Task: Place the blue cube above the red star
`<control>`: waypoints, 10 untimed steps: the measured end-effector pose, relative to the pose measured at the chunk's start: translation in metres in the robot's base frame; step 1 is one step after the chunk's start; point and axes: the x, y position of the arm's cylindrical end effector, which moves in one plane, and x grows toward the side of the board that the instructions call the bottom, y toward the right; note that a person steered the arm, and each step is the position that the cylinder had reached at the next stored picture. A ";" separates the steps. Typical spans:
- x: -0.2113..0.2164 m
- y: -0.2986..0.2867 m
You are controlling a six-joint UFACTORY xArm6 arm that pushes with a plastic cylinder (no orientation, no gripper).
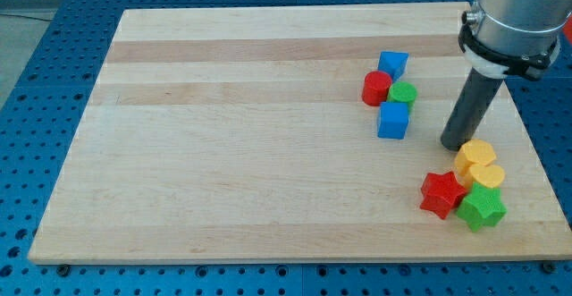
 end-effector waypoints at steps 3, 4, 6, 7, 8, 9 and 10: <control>-0.064 0.020; -0.110 0.019; -0.197 -0.054; -0.190 -0.115; -0.160 -0.115; -0.122 -0.113; -0.091 -0.113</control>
